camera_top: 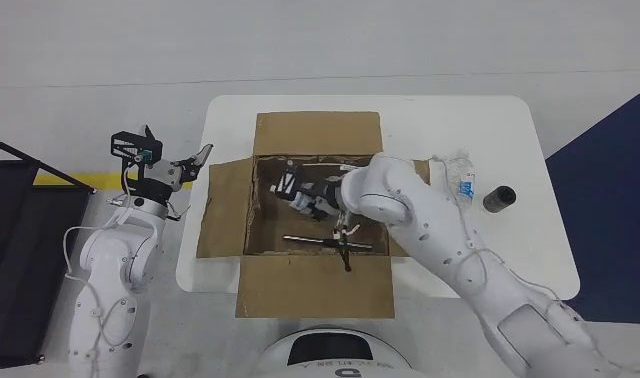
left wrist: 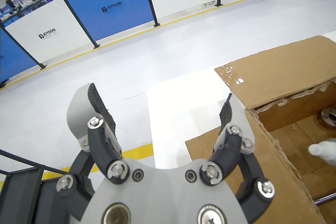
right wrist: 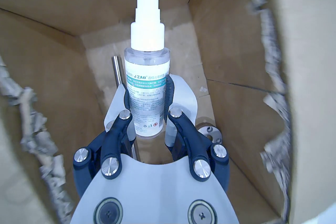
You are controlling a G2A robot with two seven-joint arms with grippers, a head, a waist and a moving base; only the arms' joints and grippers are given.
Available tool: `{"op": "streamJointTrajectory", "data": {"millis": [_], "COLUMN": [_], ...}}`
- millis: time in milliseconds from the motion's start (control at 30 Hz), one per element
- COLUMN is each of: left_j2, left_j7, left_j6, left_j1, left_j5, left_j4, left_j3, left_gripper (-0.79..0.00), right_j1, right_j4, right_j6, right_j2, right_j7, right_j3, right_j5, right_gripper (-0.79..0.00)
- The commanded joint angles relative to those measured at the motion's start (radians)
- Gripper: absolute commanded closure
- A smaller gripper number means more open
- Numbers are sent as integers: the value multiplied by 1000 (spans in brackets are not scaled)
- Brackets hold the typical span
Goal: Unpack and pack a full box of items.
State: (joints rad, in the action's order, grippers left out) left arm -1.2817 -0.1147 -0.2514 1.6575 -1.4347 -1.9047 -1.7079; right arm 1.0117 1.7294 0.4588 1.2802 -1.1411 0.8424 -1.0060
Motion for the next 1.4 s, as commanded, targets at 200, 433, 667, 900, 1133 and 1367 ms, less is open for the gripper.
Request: {"op": "streamJointTrajectory", "data": {"millis": [200,433,667,900,1133,1367], "left_j2": [0,0,0,0,0,0], "left_j7": [0,0,0,0,0,0], "left_j6": [0,0,0,0,0,0], "left_j1": [0,0,0,0,0,0], "left_j5": [0,0,0,0,0,0], "left_j4": [0,0,0,0,0,0], "left_j3": [0,0,0,0,0,0], "left_gripper": [-785,-785,-785,-785,-785,-785], "right_j1": [307,367,374,597,937,1114], "right_j4": [357,431,430,520,496,497], "right_j6": [18,22,24,63,124,70], "right_j2": [-71,-87,-86,-122,-127,-112], "right_j7": [117,82,122,274,542,656], "right_j3": [253,317,317,680,1088,1226], "right_j5": [-52,-12,8,190,351,418], "right_gripper": [0,0,0,0,0,0]}}
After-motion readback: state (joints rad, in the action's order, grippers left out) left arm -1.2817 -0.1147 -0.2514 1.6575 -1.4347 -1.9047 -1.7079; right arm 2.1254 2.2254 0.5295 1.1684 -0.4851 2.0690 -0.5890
